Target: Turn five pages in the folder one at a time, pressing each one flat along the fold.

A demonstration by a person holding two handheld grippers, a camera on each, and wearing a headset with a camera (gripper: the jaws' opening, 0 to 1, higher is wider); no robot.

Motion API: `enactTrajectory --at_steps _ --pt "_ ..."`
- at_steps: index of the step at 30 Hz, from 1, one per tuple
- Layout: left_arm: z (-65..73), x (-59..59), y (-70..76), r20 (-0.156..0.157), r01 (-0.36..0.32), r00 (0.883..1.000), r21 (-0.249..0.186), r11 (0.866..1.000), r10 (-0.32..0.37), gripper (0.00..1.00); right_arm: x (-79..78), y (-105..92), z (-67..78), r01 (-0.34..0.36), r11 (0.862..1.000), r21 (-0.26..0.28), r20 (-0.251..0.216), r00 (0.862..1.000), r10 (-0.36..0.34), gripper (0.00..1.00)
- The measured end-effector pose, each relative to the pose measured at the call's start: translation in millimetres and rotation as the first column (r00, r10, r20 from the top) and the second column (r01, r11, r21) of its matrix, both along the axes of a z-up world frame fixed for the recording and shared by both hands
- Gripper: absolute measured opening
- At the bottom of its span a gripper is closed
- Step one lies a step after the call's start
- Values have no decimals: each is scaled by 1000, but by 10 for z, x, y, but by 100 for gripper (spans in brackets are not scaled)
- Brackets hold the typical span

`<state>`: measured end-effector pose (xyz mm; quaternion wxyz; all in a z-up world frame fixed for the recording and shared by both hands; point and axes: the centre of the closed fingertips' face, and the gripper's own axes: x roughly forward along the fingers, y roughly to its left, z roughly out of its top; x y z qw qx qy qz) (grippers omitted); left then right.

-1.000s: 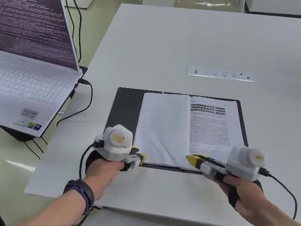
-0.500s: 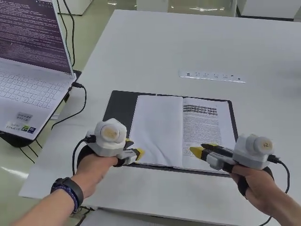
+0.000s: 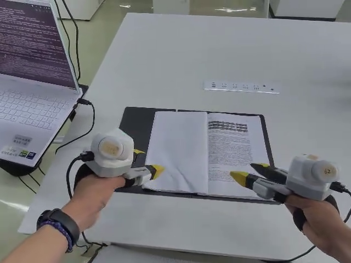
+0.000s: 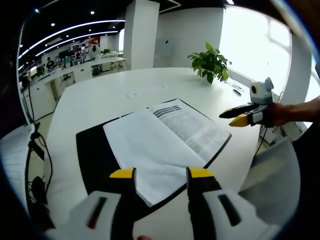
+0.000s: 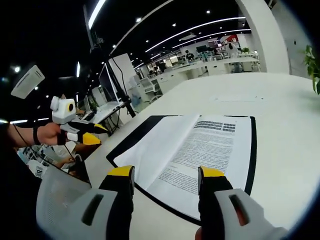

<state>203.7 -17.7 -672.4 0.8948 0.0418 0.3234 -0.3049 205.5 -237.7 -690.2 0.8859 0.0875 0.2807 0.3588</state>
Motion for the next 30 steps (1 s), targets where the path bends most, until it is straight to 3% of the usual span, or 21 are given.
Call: enactTrajectory --at_steps 6,11,16,25,30 --pt "197 -95 106 30 -19 999 -19 1000 20 46 -91 -120 141 10 1000 -21 43 999 -9 56" --pt "247 -206 246 33 -49 998 -20 999 50 53 -145 -204 169 -17 997 -78 64 998 22 60" --pt "272 -315 321 33 -83 996 -30 996 84 60 -181 -250 255 2 1000 -29 69 998 0 62" --pt "381 -459 377 52 -130 990 -42 991 132 67 -384 -277 261 -8 999 -43 60 998 11 66" --pt "418 -493 381 58 -159 985 -75 984 164 74 -460 -323 288 2 1000 -31 59 998 -1 68"
